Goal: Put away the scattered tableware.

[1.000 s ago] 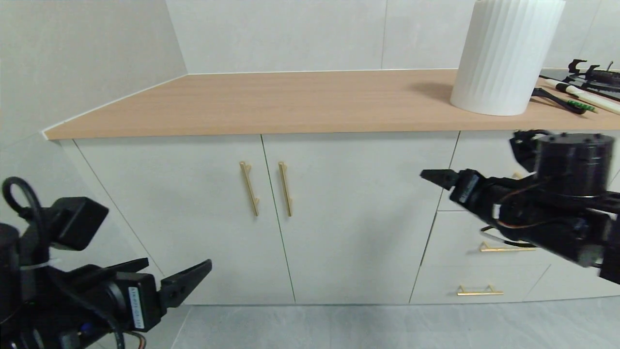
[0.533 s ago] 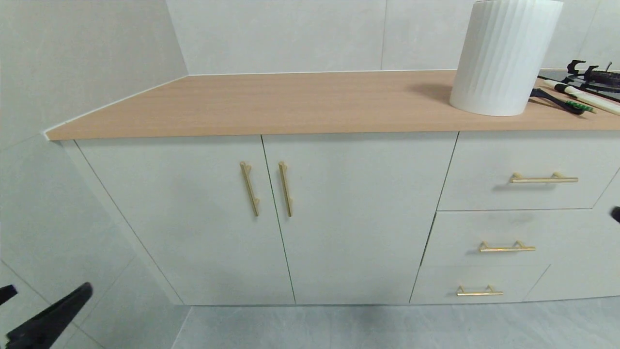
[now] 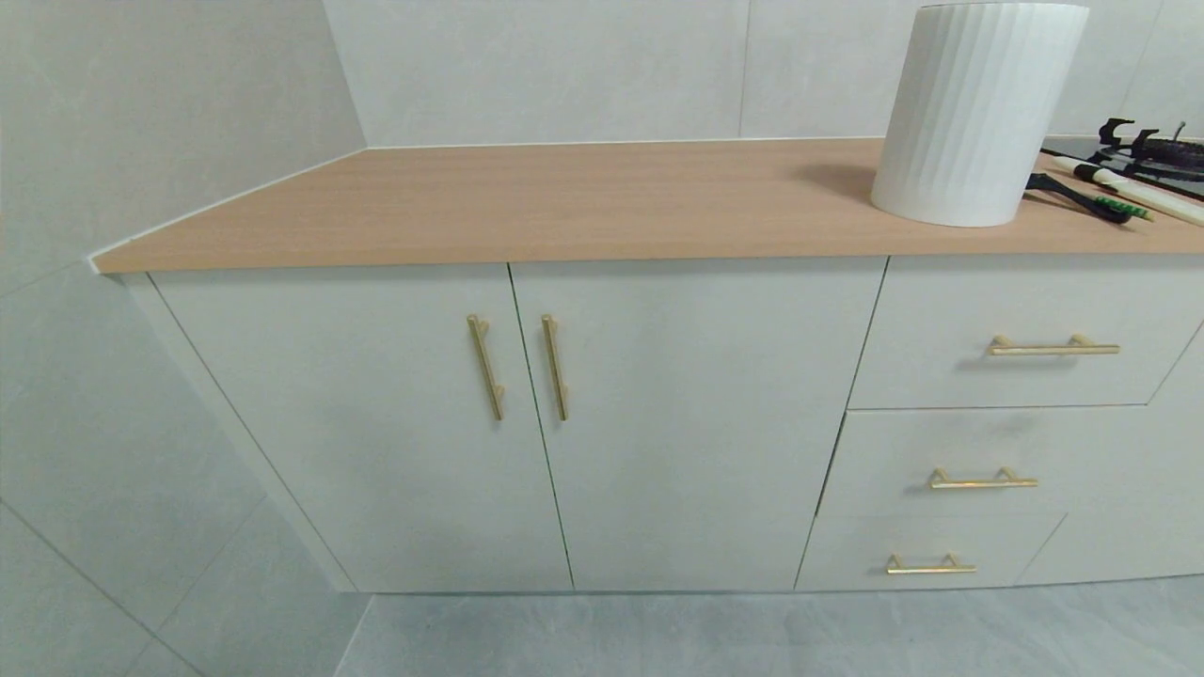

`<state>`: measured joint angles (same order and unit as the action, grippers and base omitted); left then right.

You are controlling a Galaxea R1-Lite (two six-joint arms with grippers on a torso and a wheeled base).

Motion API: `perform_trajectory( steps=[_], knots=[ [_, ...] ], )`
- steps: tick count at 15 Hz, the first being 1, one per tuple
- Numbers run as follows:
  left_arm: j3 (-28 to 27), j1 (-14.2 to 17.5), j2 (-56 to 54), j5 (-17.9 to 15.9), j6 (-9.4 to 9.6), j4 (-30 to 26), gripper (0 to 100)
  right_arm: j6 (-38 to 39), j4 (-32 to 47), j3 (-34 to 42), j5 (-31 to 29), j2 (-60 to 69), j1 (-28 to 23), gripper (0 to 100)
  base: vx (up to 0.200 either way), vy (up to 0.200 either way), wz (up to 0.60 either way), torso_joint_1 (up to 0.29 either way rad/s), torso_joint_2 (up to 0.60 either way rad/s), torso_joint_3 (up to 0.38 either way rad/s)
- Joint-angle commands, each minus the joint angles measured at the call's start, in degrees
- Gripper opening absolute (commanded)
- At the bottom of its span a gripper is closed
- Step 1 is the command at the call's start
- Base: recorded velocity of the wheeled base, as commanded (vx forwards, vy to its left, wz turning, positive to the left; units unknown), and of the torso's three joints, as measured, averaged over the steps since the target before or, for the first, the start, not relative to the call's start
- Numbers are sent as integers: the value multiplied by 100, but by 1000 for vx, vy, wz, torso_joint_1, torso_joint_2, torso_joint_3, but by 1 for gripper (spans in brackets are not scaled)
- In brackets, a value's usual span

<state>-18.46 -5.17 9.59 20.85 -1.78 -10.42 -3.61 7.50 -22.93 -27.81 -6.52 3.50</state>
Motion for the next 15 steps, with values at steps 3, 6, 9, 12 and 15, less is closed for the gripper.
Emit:
perform_trajectory(
  steps=[3,6,9,12,15],
  knots=[
    [1019,578,-959,332,2,32,100,9,-152,764,118,643,-385,100,0,0,0,0,0,0],
    [1556,570,-959,69,231,664,100,88,-1119,2117,636,652,-385,100,0,0,0,0,0,0],
    [1846,570,-959,-1241,389,1288,100,238,-969,2275,1902,643,-385,100,0,0,0,0,0,0],
    [1846,570,-959,-1953,406,954,100,238,-1013,2275,2315,643,-367,100,0,0,0,0,0,0],
    [1846,570,-959,-1909,275,1016,100,211,-583,2240,2658,643,-359,100,0,0,0,0,0,0]
  ],
)
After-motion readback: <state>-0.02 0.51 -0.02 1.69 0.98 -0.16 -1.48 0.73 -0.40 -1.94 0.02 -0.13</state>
